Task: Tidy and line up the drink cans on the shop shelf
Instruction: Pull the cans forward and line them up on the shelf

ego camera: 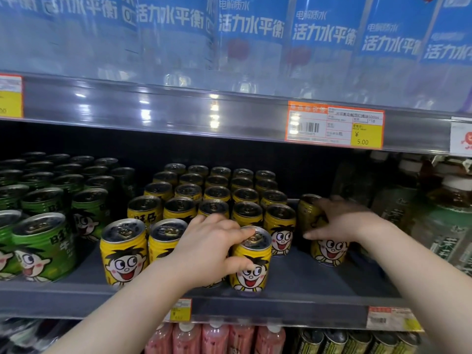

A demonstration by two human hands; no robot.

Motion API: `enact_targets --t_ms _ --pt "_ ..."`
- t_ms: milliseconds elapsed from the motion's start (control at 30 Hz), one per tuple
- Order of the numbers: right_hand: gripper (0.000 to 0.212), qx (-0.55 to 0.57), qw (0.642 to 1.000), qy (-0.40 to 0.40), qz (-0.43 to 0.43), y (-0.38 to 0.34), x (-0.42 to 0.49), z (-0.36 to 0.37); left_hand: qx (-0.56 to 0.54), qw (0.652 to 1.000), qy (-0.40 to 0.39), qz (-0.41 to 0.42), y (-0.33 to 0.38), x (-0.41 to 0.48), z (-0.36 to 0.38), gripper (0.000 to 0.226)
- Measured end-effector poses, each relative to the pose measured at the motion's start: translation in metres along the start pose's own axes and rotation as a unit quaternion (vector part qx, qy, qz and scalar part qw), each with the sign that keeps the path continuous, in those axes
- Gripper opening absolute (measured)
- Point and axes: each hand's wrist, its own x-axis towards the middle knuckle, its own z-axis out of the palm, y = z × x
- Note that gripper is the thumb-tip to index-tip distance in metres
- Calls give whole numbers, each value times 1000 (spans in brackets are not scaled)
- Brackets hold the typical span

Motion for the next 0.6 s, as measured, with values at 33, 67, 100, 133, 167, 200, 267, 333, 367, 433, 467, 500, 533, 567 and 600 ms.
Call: enact_targets --t_ms 33,67,100,133,167,200,267,333,367,433,467,500,533,567,600 --pt "88 -2 1000 -13 12 7 -4 2 0 1000 1 1 0 0 0 67" --pt "86 12 1000 -17 15 11 -8 5 2 1000 2 2 0 0 0 67" --pt "83 36 999 -16 8 14 -11 7 4 1000 2 2 0 0 0 67" --pt "82 66 998 -12 -9 15 -15 8 3 1000 2 2 0 0 0 67" --pt "83 97 994 -13 -37 15 -18 9 0 1000 0 1 -1 1 0 67" --pt "86 127 989 -16 -71 13 -22 10 -2 1000 -1 1 -1 1 0 67" --pt "90 188 972 -25 -139 5 -30 16 3 1000 -1 3 -1 1 0 67" --pt "87 260 948 -44 -180 -6 -38 25 8 1000 1 3 -1 0 1 67" --pt "85 292 936 -47 -192 -10 -39 30 8 1000 0 1 -2 0 1 67" --pt "81 336 920 -36 -196 -13 -40 39 12 1000 -4 -2 -2 0 1 71" --pt "81 351 917 -33 -189 -13 -39 41 13 1000 -5 -3 -2 0 1 73" --pt "81 359 915 -34 -182 -13 -39 42 11 1000 -6 -3 -2 0 1 71" --pt "80 361 914 -38 -180 -13 -39 42 8 1000 -6 -3 -1 1 1 69" --pt "80 360 914 -40 -183 -13 -40 42 5 1000 -4 -4 -1 1 1 67" --pt "79 355 915 -42 -188 -13 -40 42 5 1000 -1 -4 0 1 1 67"
